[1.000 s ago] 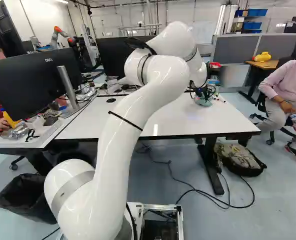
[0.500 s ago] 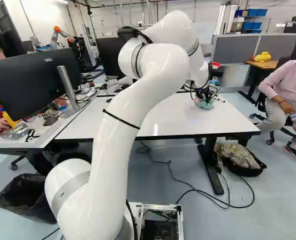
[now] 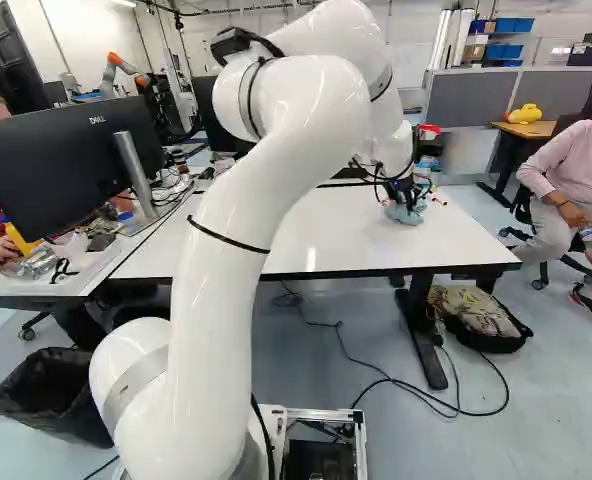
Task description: Clean the table with the green towel
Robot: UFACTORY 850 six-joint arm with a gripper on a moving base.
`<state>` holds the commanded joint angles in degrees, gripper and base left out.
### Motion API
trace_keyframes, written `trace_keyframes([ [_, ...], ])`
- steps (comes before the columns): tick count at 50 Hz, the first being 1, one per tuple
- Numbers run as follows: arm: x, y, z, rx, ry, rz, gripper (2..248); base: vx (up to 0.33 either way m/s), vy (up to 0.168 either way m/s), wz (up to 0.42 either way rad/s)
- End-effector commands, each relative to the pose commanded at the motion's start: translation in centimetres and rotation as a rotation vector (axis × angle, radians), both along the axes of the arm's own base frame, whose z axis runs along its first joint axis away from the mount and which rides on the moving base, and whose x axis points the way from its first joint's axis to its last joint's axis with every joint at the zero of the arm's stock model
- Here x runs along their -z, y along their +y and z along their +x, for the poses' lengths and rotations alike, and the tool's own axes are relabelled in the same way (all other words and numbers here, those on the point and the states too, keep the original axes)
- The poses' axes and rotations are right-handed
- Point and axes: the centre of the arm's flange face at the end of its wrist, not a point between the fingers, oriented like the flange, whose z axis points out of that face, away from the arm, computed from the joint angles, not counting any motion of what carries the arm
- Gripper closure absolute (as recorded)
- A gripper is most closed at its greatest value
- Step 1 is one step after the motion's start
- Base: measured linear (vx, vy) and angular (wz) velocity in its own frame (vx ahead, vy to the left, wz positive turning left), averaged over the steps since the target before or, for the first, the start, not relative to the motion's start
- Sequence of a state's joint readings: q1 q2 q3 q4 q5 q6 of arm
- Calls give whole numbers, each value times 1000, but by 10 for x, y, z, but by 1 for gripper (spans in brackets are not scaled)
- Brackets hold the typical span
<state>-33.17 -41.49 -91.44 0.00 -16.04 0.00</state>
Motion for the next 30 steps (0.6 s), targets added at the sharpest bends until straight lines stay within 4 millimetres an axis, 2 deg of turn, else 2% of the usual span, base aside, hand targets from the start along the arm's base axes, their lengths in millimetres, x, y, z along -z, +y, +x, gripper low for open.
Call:
trace_keyframes([
  [12,-1,20,6,-27,5,3,191,0,0,0],
  [30,2,30,35,-59,-14,-8,191,0,0,0],
])
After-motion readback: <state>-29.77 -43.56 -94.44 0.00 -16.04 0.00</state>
